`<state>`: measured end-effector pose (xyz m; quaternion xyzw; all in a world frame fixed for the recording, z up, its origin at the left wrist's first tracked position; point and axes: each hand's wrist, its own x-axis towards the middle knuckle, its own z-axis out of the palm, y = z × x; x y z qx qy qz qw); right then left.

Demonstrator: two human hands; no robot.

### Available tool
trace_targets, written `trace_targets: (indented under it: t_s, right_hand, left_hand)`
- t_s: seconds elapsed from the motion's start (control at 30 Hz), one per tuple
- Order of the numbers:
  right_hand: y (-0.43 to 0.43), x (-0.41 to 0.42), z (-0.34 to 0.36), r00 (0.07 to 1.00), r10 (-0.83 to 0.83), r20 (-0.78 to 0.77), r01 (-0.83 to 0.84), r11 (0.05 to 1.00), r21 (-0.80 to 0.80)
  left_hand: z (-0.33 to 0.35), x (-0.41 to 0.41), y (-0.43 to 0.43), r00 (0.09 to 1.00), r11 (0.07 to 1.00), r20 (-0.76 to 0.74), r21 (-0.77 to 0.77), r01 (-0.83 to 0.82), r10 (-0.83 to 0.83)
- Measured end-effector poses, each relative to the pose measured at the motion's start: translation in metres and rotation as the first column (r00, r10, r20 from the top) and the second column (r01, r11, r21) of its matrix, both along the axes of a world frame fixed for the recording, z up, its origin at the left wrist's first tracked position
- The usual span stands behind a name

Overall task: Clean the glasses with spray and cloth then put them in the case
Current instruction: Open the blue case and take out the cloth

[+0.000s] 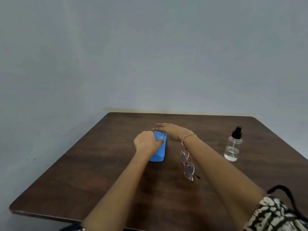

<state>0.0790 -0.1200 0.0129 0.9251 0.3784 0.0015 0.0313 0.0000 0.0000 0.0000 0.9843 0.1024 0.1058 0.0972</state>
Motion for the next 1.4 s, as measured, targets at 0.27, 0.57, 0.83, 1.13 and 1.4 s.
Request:
trace_targets:
  t_s: [0.27, 0.57, 0.83, 1.13, 1.4]
  right_hand:
    - [0.012, 0.016, -0.015, 0.998, 0.020, -0.055, -0.021, 1.000, -0.019]
    - [0.011, 0.008, -0.017, 0.998, -0.036, -0.042, 0.035, 0.999, -0.016]
    - [0.001, -0.004, -0.014, 0.990, -0.128, 0.064, 0.133, 0.988, -0.083]
    - [0.004, -0.022, -0.017, 0.973, -0.201, 0.110, 0.210, 0.975, -0.068]
    - [0.028, -0.058, -0.016, 0.950, -0.219, 0.224, 0.251, 0.959, -0.128]
  left_hand:
    - [-0.014, 0.002, 0.000, 0.998, 1.000, -0.057, -0.002, 0.019, -0.019]
    - [-0.012, -0.004, 0.007, 0.990, 0.997, -0.112, -0.027, 0.078, -0.081]
    - [-0.015, -0.002, 0.012, 0.979, 0.991, -0.154, -0.048, 0.127, -0.133]
    - [-0.038, -0.010, 0.034, 0.990, 0.966, 0.035, -0.219, 0.139, -0.135]
    - [-0.055, -0.023, 0.060, 0.981, 0.904, 0.171, -0.399, 0.154, -0.092]
